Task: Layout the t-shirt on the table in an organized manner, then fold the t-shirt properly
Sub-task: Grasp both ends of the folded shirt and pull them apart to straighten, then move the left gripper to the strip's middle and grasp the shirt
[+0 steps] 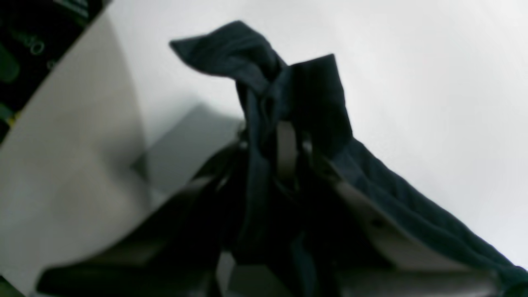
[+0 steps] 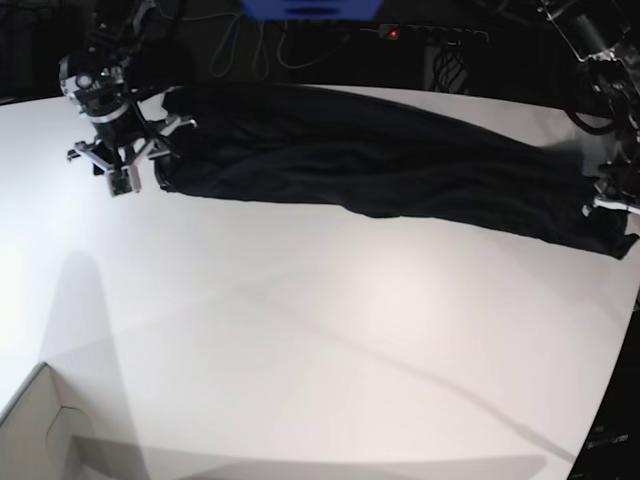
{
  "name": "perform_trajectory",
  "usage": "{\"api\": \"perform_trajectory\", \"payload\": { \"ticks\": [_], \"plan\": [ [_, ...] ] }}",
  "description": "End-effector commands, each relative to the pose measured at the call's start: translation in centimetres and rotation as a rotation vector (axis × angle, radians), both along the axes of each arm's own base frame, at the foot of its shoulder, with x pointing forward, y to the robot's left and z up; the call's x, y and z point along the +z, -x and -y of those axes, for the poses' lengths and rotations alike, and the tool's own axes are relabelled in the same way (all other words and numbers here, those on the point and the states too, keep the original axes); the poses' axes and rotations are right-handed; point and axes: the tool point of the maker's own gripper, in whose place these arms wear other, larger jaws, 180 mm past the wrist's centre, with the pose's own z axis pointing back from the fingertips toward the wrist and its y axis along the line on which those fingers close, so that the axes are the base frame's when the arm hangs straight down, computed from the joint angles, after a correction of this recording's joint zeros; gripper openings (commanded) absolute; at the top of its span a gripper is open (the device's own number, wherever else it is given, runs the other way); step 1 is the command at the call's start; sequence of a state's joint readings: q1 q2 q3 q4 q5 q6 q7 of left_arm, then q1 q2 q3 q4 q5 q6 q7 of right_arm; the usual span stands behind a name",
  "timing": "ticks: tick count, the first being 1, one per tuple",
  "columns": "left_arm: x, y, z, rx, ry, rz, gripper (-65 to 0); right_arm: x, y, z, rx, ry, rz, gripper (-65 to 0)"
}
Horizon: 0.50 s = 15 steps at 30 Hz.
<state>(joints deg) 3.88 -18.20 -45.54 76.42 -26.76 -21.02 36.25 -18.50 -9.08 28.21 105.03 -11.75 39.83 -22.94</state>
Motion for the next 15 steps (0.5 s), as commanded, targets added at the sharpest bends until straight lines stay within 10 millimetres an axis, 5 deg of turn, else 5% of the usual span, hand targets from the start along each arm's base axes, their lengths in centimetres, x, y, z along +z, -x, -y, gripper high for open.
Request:
{"api": "perform_trajectory", "payload": {
  "ticks": [1, 8, 15],
  "plan": [
    [2.2, -0.9, -0.7, -0.006, -0.040, 0.056, -65.0, 1.7, -0.5, -0.1, 0.009, 0.004, 0.063, -38.4],
    [5.1, -1.7, 0.6, -0.043, -0.091, 0.122, -65.0, 1.3, 0.0, -2.5, 0.073, -0.018, 0.043, -38.5],
    [8.9, -1.7, 5.8, -0.137, -0.150, 0.222, -65.0, -0.2, 0.5, -2.6, 0.069, -0.039, 0.007, -38.5]
  ]
}}
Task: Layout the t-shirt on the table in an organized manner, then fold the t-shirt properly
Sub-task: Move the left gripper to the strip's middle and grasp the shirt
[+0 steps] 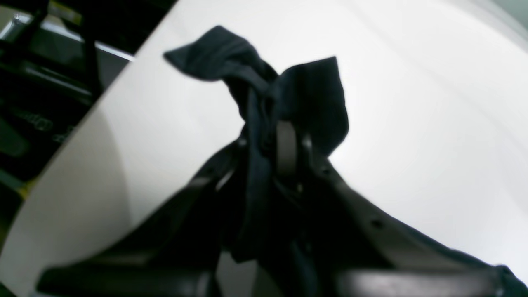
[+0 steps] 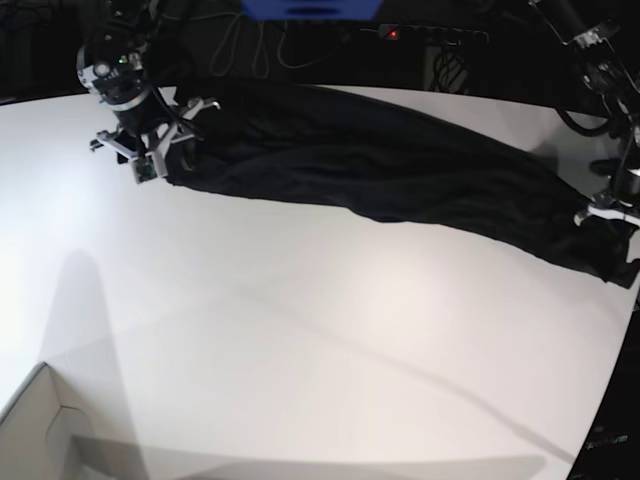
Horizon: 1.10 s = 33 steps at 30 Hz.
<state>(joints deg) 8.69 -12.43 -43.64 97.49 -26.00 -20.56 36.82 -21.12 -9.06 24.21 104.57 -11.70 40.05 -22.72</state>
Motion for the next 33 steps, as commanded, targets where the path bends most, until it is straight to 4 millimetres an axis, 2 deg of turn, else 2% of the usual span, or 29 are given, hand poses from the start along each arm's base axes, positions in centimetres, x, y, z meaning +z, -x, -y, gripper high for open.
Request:
{"api": "perform_trajectory", "payload": {
  "ticks": [1, 7, 12, 16, 20, 26, 30, 33],
  "plan": [
    [2.1, -1.0, 1.6, -0.056, -0.022, 0.068, -65.0, 0.9, -0.6, -0.1, 0.000, -0.011, 0.042, -38.5],
    [1.1, -1.0, 10.4, -0.298, -0.021, 0.034, -65.0, 0.9, -0.7, 0.1, -0.004, -0.010, 0.048, -38.5],
    [0.6, -1.0, 14.9, -0.420, 0.000, 0.020, -65.0, 1.0, -0.7, 0.1, -0.003, -0.009, 0.048, -38.5],
    [-0.2, 0.1, 18.5, -0.516, 0.010, -0.008, -65.0, 1.0, -0.7, 0.1, -0.003, -0.009, 0.048, -38.5],
    [-1.7, 1.1, 21.9, -0.614, -0.056, -0.058, -65.0, 1.0, -0.7, 0.1, -0.003, -0.009, 0.048, -38.5],
    [-3.7, 2.6, 25.4, -0.722, -0.118, -0.117, -65.0, 0.9, -0.6, 0.1, -0.003, -0.008, 0.044, -38.5],
    [-4.3, 3.0, 26.5, -0.759, -0.141, -0.132, -65.0, 0.8, -0.4, 0.1, -0.005, -0.007, 0.039, -38.5],
    [-5.6, 3.6, 27.7, -0.800, -0.148, -0.167, -65.0, 0.7, -0.3, 0.1, -0.005, -0.007, 0.036, -38.5]
  ]
}}
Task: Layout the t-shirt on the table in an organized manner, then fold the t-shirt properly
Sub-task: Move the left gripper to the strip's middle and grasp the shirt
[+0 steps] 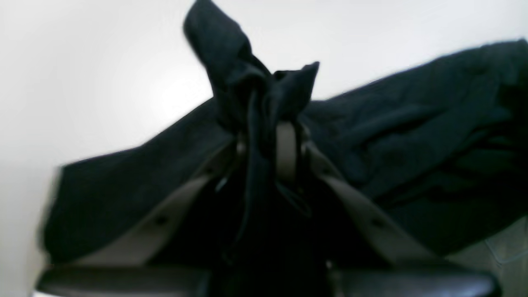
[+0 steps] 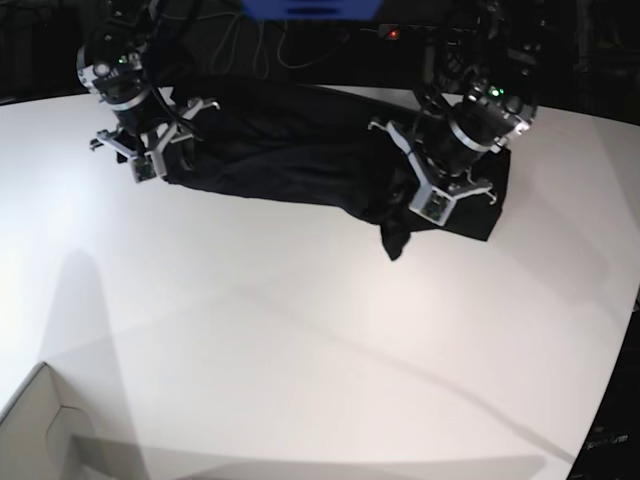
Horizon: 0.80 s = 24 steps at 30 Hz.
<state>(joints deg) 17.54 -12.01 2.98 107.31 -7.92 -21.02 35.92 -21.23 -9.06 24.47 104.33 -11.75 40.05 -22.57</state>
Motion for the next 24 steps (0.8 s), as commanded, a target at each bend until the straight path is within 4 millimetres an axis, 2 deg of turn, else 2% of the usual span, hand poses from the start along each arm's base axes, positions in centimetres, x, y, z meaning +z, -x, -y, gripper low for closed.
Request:
{"api": "perform_trajectory", "payload": {
  "ticks": [1, 5, 11, 16, 20, 24],
  "plan": [
    [0.5, -0.1, 0.6, -0.014, 0.020, 0.020, -65.0, 0.9, -0.5, 0.0, -0.001, -0.006, 0.041, -38.5],
    [-1.4, 0.7, 1.7, -0.067, -0.024, -0.017, -64.9, 1.0, -0.5, 0.0, -0.001, -0.004, 0.042, -38.5],
    [-1.9, 0.4, 1.9, -0.072, -0.034, -0.024, -63.6, 1.0, -0.4, 0.0, 0.000, -0.003, 0.042, -38.5],
    [-1.3, 0.4, 2.1, -0.073, -0.025, -0.010, -49.0, 1.0, -0.4, 0.0, 0.000, -0.002, 0.043, -38.4],
    [0.0, 0.1, 2.2, -0.074, -0.018, 0.026, -35.9, 2.1, -0.5, 1.9, -0.044, 0.030, 0.070, -38.0],
    [2.1, -0.3, 2.5, -0.080, -0.006, 0.083, -27.1, 3.4, -0.7, 3.1, -0.081, 0.031, 0.108, -37.6]
  ]
}}
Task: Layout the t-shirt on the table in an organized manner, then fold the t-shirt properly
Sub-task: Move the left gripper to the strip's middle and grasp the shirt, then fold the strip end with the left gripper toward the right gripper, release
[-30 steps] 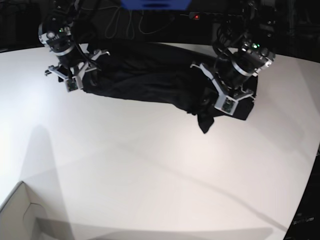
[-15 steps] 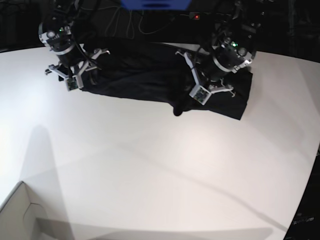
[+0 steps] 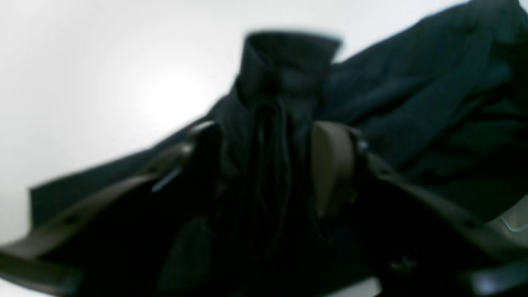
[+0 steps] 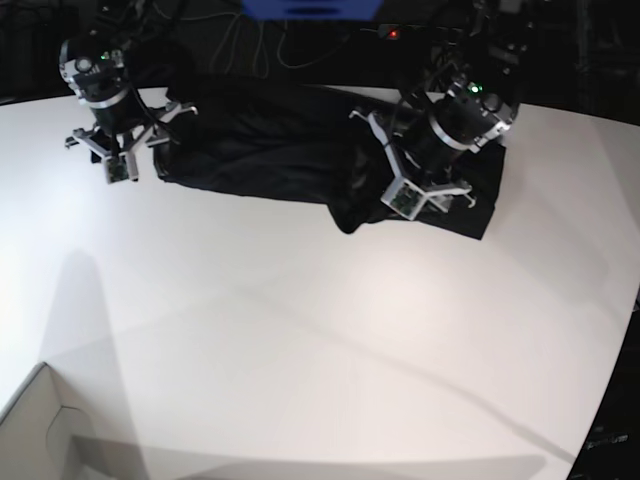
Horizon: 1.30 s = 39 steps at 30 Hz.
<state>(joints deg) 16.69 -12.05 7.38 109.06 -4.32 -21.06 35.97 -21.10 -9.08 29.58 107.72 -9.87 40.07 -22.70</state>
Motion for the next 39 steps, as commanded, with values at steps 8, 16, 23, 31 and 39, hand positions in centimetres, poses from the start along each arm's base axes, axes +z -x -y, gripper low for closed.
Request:
{"api": "perform_trajectory", "payload": {
  "ticks": [8, 16, 23, 31, 39],
  "plan": [
    [2.5, -1.7, -2.3, 0.086, 0.022, 0.081, -23.1, 0.7, 0.9, 0.2, -0.021, -0.037, 0.022, -26.7],
    [2.4, -3.3, -9.0, 0.286, 0.093, 0.061, -23.1, -0.8, 2.2, 0.5, -0.034, -0.026, -0.080, -26.1],
    [1.8, -4.0, -13.9, 0.437, 0.156, 0.036, -23.1, -1.6, 3.0, 0.6, -0.040, -0.020, -0.138, -26.0],
    [2.1, -4.3, -19.8, 0.590, 0.133, 0.065, -23.1, -1.8, 3.7, 0.6, -0.040, -0.018, -0.154, -26.2],
    [3.7, -4.5, -24.5, 0.689, 0.098, 0.120, -23.1, -1.4, 3.5, 0.3, -0.045, -0.058, -0.127, -26.2]
  ]
}}
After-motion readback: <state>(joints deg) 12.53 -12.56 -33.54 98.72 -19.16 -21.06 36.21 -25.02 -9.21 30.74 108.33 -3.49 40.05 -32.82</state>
